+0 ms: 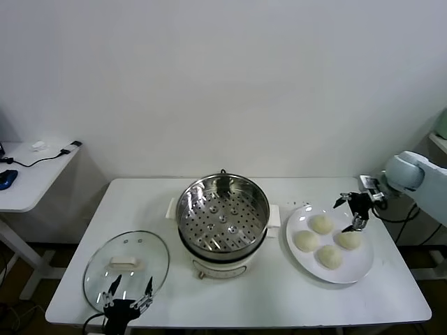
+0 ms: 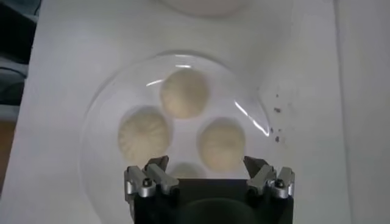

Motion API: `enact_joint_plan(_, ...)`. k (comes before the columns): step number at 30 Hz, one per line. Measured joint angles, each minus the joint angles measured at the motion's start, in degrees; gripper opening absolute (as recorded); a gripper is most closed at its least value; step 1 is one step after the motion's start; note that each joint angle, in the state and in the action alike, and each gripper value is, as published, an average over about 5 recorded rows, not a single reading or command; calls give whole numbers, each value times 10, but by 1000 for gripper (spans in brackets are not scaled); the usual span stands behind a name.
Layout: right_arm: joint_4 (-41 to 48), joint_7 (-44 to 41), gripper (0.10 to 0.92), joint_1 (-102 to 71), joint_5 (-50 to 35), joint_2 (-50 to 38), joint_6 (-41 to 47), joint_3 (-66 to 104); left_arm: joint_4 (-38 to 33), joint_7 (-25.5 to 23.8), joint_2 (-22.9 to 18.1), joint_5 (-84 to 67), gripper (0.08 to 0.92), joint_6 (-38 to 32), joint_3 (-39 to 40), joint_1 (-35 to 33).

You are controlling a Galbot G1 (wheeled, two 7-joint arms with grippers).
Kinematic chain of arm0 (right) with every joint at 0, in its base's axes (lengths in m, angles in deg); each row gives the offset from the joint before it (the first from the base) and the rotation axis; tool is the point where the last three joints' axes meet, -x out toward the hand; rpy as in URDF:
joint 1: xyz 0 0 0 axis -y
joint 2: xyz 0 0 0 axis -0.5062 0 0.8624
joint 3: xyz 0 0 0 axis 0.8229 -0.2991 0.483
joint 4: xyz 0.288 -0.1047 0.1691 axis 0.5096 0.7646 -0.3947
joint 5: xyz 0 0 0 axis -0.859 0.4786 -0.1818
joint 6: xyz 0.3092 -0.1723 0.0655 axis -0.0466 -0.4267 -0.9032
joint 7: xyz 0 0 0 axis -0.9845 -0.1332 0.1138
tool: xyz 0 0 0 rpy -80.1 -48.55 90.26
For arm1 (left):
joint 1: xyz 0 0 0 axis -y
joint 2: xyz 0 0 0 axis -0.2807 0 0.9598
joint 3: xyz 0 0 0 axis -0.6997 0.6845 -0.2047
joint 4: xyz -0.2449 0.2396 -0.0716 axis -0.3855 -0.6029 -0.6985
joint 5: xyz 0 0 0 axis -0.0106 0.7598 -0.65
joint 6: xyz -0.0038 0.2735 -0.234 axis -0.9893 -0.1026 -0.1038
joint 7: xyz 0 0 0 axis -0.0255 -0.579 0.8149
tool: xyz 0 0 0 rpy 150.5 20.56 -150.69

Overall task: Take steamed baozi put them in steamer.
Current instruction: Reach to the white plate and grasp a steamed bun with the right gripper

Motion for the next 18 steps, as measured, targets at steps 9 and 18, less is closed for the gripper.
enact_joint_plan(9, 64, 21, 823, -10, 17, 72, 32, -29, 6, 0, -9, 8, 823, -2, 1, 2)
enact_joint_plan(18, 118, 34, 823, -45, 37, 123, 44, -13, 7, 0, -14, 9, 823, -3, -1, -1)
